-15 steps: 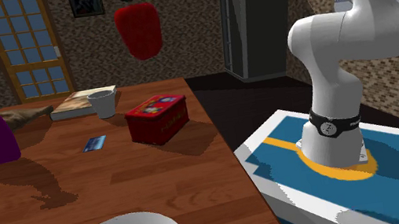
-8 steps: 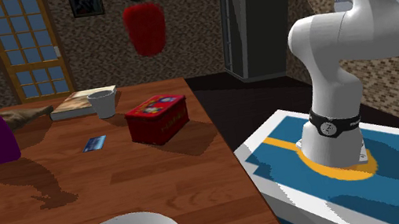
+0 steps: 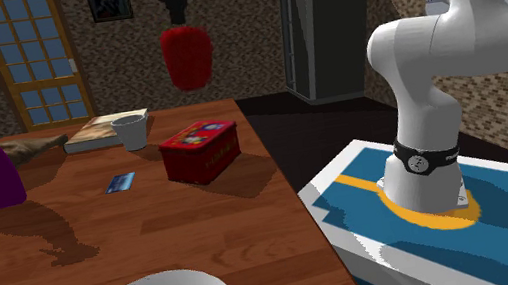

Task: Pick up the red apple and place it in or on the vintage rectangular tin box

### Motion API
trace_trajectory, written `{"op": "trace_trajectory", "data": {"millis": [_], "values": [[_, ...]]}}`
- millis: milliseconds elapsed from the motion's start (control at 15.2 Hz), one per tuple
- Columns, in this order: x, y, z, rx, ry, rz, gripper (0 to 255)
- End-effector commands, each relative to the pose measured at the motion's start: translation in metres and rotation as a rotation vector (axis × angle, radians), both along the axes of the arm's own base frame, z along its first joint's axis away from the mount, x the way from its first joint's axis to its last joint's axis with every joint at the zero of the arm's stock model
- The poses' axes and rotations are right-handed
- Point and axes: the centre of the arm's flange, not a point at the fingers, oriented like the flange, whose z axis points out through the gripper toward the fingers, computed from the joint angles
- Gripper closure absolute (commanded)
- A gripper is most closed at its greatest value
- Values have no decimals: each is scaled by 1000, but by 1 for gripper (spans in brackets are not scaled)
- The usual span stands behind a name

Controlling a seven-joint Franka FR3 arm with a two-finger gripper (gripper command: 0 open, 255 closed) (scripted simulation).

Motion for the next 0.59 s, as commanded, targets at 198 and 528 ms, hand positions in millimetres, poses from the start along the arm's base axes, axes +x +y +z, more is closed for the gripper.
{"op": "trace_trajectory", "data": {"millis": [198,528], "values": [[0,-1,-27,0,-1,0,255],[0,-1,-54,0,-1,0,255]]}}
